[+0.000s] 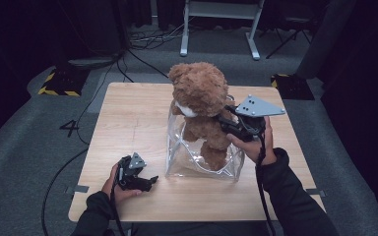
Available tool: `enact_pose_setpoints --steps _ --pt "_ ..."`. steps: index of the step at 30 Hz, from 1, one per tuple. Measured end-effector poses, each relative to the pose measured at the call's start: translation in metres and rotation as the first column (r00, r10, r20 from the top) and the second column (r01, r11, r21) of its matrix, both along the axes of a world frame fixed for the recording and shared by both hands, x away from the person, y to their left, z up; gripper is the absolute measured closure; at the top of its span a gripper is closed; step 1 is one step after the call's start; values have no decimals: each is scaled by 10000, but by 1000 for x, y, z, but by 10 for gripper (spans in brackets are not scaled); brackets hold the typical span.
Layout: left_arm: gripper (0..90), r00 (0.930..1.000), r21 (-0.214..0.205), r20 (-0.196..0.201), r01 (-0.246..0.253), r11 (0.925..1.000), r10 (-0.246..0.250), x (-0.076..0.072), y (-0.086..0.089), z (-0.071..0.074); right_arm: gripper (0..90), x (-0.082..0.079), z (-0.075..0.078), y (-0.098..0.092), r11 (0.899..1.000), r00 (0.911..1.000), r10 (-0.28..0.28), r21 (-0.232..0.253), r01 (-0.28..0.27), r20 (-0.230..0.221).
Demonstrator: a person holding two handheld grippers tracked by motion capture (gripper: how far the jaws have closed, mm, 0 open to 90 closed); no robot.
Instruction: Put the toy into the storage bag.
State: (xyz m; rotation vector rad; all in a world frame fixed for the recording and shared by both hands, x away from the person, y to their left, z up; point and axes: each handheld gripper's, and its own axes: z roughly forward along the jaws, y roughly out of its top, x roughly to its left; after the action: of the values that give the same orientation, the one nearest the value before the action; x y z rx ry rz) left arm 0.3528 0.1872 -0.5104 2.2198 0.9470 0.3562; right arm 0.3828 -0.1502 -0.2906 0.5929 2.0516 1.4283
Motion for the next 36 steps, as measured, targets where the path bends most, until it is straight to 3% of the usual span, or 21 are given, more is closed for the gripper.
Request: enact_pose_setpoints --steps 7,20,36 --pt "152 10000 2 8 3 10000 -3 0 0 0 667 -11 1 12 9991 9992 374 -212 -371 127" --pt "152 10000 3 1 6 10000 -6 0 0 0 651 9 -25 -4 9996 9950 120 -226 -143 -992" --pt "152 10000 0 1 0 10000 0 0 0 0 622 16 -42 -18 9961 9895 171 -829 -293 -1433"
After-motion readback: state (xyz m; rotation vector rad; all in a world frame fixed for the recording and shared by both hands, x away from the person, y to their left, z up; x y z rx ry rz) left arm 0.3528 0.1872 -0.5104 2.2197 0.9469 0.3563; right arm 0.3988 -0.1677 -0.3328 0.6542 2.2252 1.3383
